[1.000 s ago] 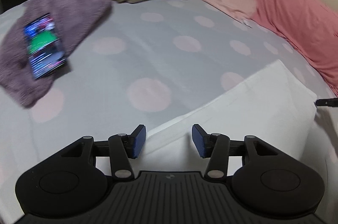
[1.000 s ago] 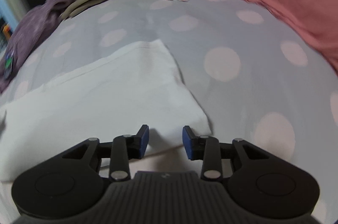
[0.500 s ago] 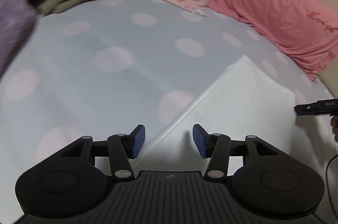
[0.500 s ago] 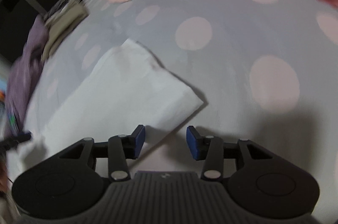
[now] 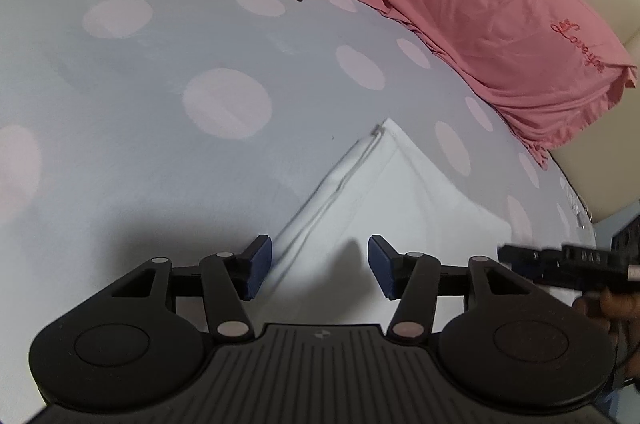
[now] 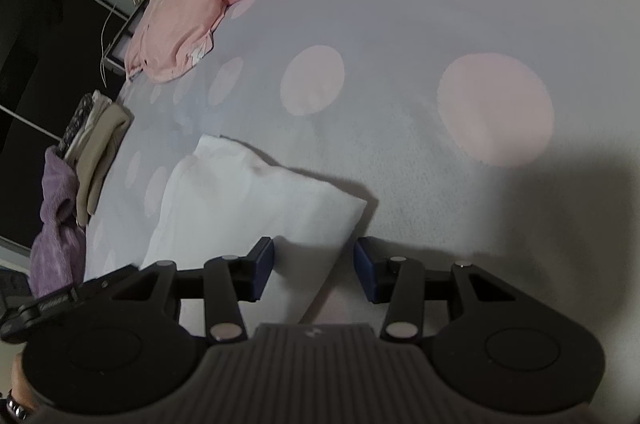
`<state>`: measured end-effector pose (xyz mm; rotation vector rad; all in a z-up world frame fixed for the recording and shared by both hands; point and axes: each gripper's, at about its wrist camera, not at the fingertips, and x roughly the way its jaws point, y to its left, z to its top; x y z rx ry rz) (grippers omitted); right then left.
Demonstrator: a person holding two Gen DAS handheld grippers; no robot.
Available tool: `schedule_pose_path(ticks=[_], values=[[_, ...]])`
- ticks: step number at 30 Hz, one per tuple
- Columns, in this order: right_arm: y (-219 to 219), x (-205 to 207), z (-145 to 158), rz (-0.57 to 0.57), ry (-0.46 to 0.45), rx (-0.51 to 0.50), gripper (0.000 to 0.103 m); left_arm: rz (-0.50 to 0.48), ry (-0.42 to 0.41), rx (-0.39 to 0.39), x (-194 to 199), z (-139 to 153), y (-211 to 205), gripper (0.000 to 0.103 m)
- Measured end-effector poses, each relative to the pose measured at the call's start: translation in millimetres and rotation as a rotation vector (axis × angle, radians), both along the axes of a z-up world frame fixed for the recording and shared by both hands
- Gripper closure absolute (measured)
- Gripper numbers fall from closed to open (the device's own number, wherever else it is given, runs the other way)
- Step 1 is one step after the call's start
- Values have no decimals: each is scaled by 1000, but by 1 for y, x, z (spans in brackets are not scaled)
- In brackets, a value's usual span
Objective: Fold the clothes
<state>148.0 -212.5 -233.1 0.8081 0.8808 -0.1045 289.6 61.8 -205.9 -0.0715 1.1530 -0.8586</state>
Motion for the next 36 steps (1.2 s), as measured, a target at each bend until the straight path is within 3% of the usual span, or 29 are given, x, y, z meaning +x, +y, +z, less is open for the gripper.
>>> schedule_pose_path(ticks=[3, 7, 12, 13, 15, 16, 17, 21, 26, 32, 36], values=[[0, -1, -1, -5, -16, 8, 55, -26, 13, -2, 10, -6, -10, 51], [0, 2, -4, -8, -33, 11, 55, -71, 25, -11, 15, -11, -24, 43], [0, 7, -8, -27, -54, 25, 56, -101, 40, -16, 19, -16, -38, 42], [0, 8, -9, -28, -55, 28, 57, -100, 38, -11, 20, -16, -39, 48], [0, 10, -8, -19, -60, 31, 76, -95, 25, 11, 20, -16, -41, 71], [-1, 11, -6, -10, -67, 27, 82, -92, 19, 22, 21, -16, -42, 89], [-1, 12, -4, -1, -75, 24, 88, -88, 25, 17, 22, -17, -41, 91], [-5, 13, 7, 27, -135, 12, 97, -56, 71, -77, 29, -16, -26, 94], [-8, 31, 30, 48, -231, -7, 98, -2, 41, -149, 39, -5, -20, 94], [-25, 63, 61, -16, -330, -6, 98, 26, -31, -230, 64, 21, -33, 95], [-35, 92, 67, -44, -346, -51, 98, 46, -27, -231, 88, 22, -47, 94]])
